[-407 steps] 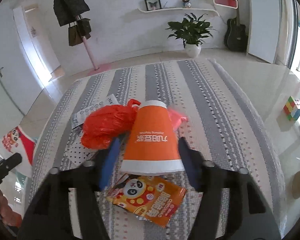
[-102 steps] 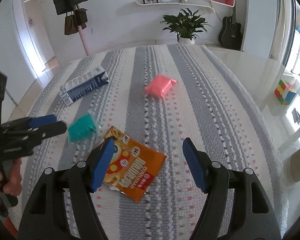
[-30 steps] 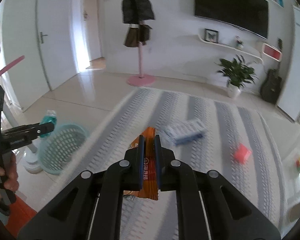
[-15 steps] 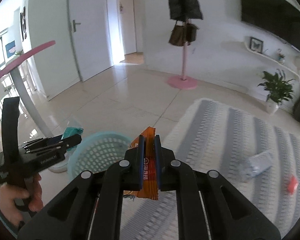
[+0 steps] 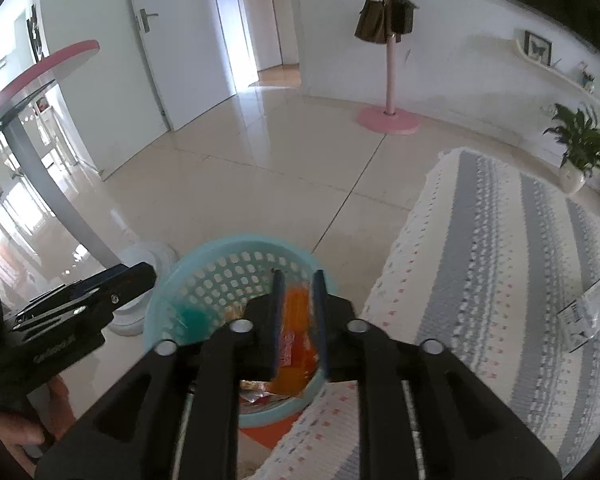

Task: Collect trash
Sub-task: 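Carry the teal bag and snack packet over the basket and open both tools, then grasp the white milk carton with the left tool while the right tool grasps the pink bag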

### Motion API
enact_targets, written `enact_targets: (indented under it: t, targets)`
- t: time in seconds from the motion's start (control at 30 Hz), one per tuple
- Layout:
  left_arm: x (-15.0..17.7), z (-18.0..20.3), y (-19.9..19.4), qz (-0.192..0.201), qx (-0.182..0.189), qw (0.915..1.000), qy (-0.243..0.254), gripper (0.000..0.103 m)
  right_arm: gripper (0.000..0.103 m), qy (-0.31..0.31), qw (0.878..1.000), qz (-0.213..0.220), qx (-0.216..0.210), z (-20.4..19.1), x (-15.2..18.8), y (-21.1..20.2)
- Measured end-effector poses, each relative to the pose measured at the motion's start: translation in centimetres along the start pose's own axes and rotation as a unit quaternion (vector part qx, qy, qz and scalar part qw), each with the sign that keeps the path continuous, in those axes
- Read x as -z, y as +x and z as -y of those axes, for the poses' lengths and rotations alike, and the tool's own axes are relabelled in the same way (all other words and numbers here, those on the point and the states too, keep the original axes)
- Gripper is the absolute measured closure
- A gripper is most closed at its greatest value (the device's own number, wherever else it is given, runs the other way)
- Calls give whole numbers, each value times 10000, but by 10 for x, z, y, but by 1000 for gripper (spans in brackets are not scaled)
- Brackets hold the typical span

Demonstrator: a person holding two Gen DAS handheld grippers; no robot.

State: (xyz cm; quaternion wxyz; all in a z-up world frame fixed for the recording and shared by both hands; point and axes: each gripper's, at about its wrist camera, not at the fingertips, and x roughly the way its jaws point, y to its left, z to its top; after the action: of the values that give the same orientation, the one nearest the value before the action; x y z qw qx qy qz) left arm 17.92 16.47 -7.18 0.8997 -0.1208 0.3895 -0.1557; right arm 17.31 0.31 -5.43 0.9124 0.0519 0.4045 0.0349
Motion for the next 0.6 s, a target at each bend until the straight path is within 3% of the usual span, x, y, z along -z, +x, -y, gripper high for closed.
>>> enact_targets:
  t: [0.07,0.33,0.6]
  targets:
    - [-1,0,-1,56,-34,10000,-8,46,40,95,9999,52,33,1,2,-1]
    - [-6,6,-13,228,77,9997,-56,45,39,130,9994,255,212,17,7,-25]
    - [-5,38,-40,662,408,9968,185,42,39,460,9952,718,488,62,7,-93]
